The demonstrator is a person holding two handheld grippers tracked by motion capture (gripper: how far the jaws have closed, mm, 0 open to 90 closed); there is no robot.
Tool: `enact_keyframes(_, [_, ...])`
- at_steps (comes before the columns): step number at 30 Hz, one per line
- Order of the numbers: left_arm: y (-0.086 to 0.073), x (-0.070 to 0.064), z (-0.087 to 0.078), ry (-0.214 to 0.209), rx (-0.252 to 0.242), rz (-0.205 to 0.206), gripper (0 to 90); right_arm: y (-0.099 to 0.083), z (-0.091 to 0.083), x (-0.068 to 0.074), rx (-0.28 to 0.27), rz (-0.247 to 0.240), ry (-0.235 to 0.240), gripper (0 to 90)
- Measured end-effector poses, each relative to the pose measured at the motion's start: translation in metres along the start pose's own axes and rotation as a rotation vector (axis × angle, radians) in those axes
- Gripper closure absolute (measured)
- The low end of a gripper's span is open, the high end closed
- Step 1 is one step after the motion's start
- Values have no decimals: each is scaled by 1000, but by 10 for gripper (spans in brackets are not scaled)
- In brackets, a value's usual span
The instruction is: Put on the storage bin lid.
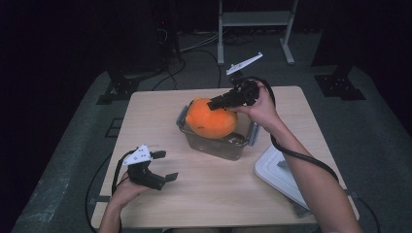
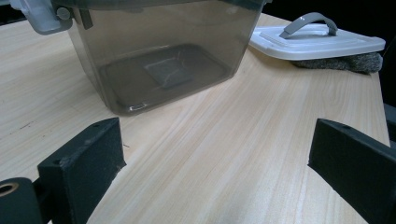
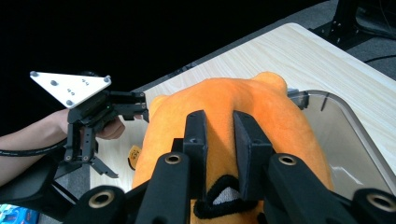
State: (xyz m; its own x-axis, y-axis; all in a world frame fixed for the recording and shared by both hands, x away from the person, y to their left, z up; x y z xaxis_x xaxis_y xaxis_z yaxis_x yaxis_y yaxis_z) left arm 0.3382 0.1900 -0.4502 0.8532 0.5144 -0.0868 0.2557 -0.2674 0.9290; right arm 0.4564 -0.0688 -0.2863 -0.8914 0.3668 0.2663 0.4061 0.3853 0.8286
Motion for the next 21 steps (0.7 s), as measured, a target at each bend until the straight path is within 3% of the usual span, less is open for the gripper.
enact_keyframes(21, [0, -1, 1, -9, 3, 5, 27, -8, 12, -30, 8, 51, -32, 756])
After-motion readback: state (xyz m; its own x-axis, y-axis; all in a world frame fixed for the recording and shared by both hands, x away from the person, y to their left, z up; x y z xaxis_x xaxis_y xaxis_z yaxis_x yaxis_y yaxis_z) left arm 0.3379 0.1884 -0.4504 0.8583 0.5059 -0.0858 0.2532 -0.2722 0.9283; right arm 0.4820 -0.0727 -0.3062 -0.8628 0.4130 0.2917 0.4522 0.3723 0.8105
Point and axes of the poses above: each handheld gripper's, and its own axes: z roughly forward along the jaws, y roughly out of its top, x roughly to its left, the point moved 5 cm from there along z, roughly forward along the jaws, and after that the axes turned 4 degrees about -x, right-handed, at the moved point
